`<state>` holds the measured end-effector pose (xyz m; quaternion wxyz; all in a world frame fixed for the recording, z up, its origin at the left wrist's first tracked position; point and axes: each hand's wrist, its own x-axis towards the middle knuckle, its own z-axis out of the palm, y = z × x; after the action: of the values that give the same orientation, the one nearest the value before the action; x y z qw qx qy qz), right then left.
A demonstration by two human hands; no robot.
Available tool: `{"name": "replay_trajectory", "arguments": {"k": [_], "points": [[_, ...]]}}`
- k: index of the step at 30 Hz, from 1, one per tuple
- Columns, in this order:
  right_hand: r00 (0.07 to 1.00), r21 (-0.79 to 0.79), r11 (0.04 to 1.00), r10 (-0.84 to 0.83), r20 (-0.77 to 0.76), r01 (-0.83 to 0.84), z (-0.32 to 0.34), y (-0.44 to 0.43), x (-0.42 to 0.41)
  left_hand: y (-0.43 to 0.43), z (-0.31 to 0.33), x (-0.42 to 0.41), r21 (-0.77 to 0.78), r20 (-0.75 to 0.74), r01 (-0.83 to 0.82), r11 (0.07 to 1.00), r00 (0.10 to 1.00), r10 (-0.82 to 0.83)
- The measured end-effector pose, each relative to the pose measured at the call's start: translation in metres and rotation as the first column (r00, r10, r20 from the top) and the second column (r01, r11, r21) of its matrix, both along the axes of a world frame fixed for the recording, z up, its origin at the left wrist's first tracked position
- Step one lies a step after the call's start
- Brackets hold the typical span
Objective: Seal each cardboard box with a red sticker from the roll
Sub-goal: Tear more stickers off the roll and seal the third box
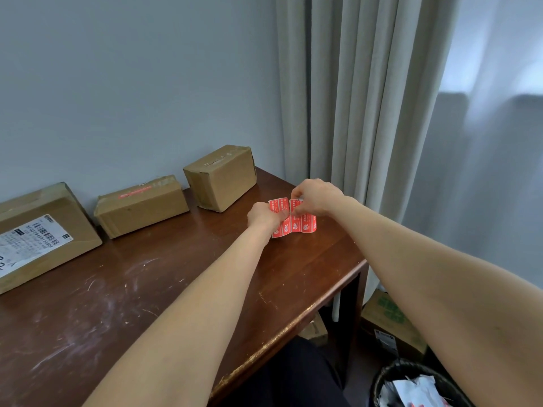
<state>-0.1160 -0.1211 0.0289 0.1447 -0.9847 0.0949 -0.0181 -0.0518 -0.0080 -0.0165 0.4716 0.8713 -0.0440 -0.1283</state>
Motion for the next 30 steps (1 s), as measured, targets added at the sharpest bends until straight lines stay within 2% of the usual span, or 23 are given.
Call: {"name": "replay_trajectory", "arguments": {"k": [6,20,30], "points": [[1.000,0.008,1.000,0.000,-0.016,0.000,-0.0008,-0.0010,0.0005,0.0068,-0.0035,0.0034,-0.071,-0.072,0.076,0.995,0.994,-0.082],[1.000,-0.001,1.000,0.002,-0.021,-0.002,-0.0006,-0.0008,0.0013,0.0011,-0.0055,0.0046,0.007,-0.059,0.000,1.000,0.998,0.001],[1.000,-0.009,1.000,-0.021,-0.020,0.020,-0.0009,-0.0022,0.0012,0.0096,-0.0085,0.0050,0.073,0.011,-0.100,0.992,0.995,0.099]]}}
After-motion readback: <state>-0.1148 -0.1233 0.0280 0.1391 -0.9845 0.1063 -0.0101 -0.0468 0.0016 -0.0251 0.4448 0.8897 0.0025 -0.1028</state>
